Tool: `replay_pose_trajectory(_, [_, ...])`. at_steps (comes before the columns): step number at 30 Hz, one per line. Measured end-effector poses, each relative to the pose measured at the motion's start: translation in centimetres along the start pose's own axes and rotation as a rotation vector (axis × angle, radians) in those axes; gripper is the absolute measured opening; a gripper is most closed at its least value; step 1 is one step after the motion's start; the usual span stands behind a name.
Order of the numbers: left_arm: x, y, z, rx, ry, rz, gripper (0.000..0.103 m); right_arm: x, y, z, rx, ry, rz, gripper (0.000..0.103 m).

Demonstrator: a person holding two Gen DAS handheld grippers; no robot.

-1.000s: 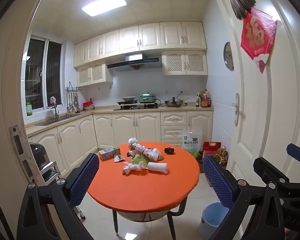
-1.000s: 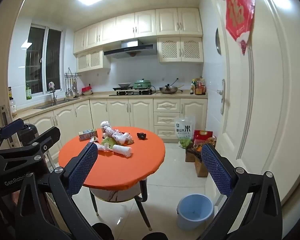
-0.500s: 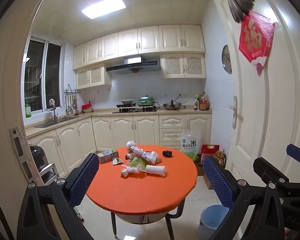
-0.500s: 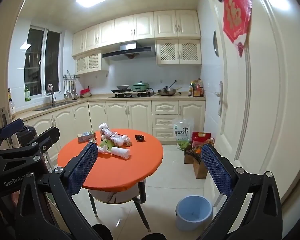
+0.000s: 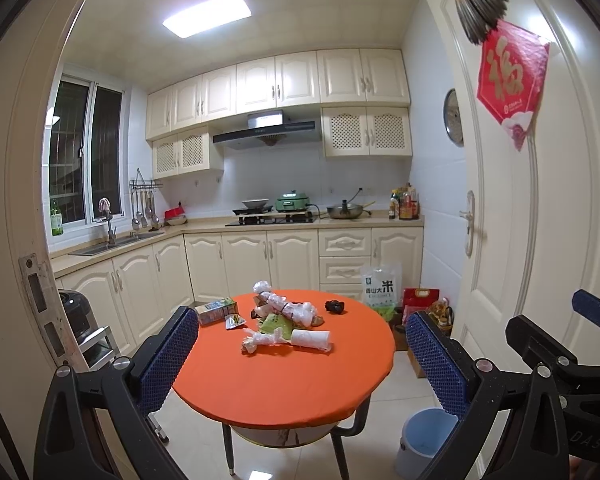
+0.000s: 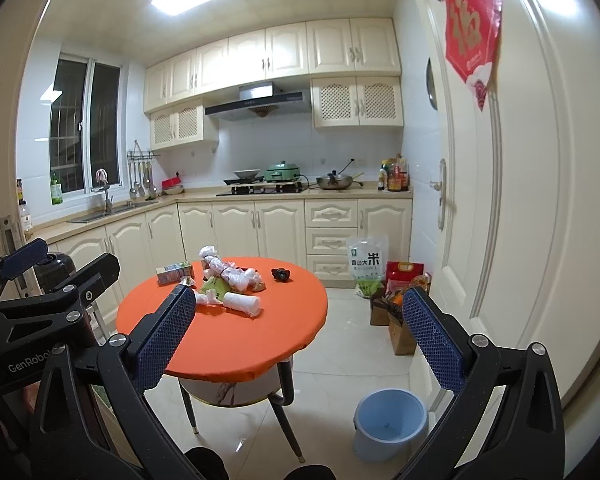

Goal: Collect trash

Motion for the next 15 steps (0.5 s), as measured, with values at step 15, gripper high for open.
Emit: replay_pose_trajectory(15, [0.02, -0.2, 0.11, -0.002, 0.0, 0.006, 0.102, 0.43, -0.18, 0.14, -0.001, 0.0, 0.007, 0.103])
Point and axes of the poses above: each gripper's, at about its wrist camera, not at the fingertips, and z roughly the way its jaws point, y to its left, x to its underside, the point moved 1 cm from there along z, roughly the way its jaws point, and after that the axes turned 4 degrees about -y, right-handed, at the moved point
